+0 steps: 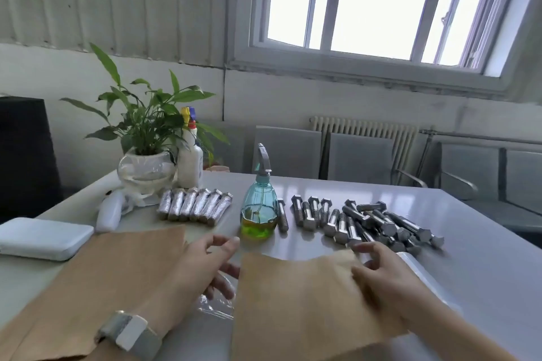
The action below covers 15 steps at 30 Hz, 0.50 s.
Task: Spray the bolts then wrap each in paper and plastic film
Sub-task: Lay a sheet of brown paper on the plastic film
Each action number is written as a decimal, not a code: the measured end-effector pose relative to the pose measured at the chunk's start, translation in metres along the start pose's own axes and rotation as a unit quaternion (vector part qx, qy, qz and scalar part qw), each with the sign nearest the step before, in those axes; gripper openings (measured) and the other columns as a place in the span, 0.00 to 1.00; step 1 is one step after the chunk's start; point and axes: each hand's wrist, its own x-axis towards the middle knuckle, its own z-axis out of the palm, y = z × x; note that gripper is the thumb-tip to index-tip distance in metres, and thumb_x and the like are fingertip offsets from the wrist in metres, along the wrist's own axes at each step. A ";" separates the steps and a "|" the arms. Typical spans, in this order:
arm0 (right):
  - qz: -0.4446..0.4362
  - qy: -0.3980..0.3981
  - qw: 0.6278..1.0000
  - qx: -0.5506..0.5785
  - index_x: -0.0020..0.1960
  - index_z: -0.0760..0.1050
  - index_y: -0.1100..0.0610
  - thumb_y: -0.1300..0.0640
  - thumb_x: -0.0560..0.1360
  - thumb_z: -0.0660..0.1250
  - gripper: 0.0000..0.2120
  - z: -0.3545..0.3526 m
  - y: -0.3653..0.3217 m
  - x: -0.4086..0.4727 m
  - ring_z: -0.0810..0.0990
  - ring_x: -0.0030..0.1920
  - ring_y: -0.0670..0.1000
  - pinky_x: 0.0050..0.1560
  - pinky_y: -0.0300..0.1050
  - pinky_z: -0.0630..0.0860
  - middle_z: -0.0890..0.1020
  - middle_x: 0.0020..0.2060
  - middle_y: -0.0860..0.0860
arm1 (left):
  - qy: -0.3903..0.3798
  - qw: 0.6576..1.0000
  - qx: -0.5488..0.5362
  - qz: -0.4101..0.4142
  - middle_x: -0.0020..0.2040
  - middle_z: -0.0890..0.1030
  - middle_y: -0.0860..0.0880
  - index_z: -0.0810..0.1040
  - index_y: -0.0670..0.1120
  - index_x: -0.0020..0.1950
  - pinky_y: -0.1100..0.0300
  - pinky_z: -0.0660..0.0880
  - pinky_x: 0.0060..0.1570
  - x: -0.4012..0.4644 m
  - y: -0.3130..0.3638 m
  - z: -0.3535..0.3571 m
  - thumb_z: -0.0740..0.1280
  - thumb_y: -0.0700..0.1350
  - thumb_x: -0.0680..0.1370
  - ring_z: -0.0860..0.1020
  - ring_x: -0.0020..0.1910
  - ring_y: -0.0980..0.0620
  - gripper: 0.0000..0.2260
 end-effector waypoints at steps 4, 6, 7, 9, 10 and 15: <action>-0.047 0.019 0.997 -0.057 0.60 0.73 0.52 0.63 0.78 0.65 0.12 0.009 0.008 0.004 0.74 0.37 0.43 0.33 0.30 0.66 0.76 0.38 0.46 | 0.011 0.993 0.104 0.052 0.39 0.83 0.42 0.77 0.50 0.53 0.63 0.71 0.23 -0.003 -0.007 0.003 0.78 0.43 0.70 0.79 0.27 0.49 0.15; -0.058 0.025 0.995 -0.079 0.57 0.75 0.51 0.62 0.78 0.65 0.11 0.010 0.010 0.005 0.74 0.36 0.40 0.32 0.27 0.66 0.76 0.38 0.43 | 0.014 0.988 0.131 0.076 0.37 0.82 0.42 0.78 0.50 0.52 0.59 0.73 0.24 -0.004 -0.012 0.005 0.78 0.39 0.70 0.77 0.27 0.51 0.15; -0.059 0.026 0.995 -0.083 0.56 0.76 0.51 0.62 0.77 0.66 0.10 0.010 0.012 0.004 0.74 0.35 0.40 0.31 0.27 0.66 0.76 0.37 0.44 | 0.020 0.984 0.155 0.090 0.37 0.82 0.44 0.78 0.52 0.51 0.57 0.74 0.25 -0.004 -0.013 0.007 0.77 0.39 0.70 0.76 0.27 0.52 0.15; -0.061 0.029 0.993 -0.093 0.55 0.76 0.50 0.61 0.77 0.66 0.09 0.010 0.016 0.004 0.74 0.34 0.42 0.30 0.28 0.67 0.77 0.36 0.45 | 0.043 0.966 0.222 0.122 0.38 0.82 0.50 0.78 0.56 0.49 0.55 0.78 0.33 -0.004 -0.014 0.008 0.77 0.42 0.71 0.77 0.29 0.55 0.13; -0.063 0.030 0.992 -0.109 0.55 0.75 0.49 0.60 0.77 0.65 0.09 0.010 0.018 0.005 0.75 0.34 0.42 0.30 0.29 0.67 0.77 0.36 0.45 | 0.050 0.955 0.255 0.140 0.39 0.82 0.55 0.78 0.58 0.49 0.55 0.78 0.38 -0.005 -0.013 0.008 0.76 0.44 0.71 0.77 0.31 0.57 0.12; -0.092 0.033 0.974 -0.207 0.58 0.69 0.49 0.55 0.77 0.63 0.10 0.010 0.020 0.007 0.75 0.42 0.45 0.41 0.43 0.69 0.75 0.44 0.44 | -0.038 0.894 0.382 0.229 0.47 0.79 0.63 0.77 0.63 0.48 0.67 0.71 0.53 -0.009 -0.008 0.007 0.75 0.51 0.71 0.75 0.50 0.65 0.11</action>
